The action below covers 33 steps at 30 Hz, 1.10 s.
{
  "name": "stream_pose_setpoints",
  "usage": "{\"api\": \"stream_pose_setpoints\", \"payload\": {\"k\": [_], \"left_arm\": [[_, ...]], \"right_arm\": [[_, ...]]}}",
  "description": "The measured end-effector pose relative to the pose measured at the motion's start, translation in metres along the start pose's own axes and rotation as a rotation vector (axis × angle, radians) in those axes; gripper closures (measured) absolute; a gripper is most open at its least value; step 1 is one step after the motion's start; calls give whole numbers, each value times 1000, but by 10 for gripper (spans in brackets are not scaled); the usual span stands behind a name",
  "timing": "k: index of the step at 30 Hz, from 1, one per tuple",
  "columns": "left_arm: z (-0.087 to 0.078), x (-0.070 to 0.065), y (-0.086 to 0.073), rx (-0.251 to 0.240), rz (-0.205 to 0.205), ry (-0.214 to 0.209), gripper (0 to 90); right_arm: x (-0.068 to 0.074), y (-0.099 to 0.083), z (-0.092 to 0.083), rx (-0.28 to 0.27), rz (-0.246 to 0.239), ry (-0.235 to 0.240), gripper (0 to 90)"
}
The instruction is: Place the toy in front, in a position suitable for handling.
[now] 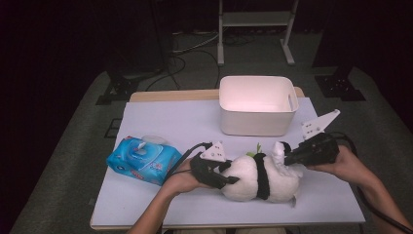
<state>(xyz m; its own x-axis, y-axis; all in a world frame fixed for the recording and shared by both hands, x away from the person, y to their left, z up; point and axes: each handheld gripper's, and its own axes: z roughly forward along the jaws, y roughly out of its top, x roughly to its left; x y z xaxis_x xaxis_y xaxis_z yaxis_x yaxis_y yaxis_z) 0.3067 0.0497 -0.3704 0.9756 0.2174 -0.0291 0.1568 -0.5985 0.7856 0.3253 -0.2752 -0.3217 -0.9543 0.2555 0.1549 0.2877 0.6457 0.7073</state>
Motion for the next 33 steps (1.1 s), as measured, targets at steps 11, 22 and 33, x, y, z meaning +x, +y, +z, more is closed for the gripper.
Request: {"api": "stream_pose_setpoints", "payload": {"k": [11, 22, 33], "left_arm": [[-4, -2, -5, -18, 9, 2, 458], [-3, -4, 3, -31, 6, 3, 464], [-4, -1, 5, -50, -14, -19, 483]], "right_arm": [[-19, -6, -13, 3, 54, -70, 860], [-3, 10, 4, 23, -11, -23, 860], [3, 4, -1, 36, -13, -12, 860]]}}
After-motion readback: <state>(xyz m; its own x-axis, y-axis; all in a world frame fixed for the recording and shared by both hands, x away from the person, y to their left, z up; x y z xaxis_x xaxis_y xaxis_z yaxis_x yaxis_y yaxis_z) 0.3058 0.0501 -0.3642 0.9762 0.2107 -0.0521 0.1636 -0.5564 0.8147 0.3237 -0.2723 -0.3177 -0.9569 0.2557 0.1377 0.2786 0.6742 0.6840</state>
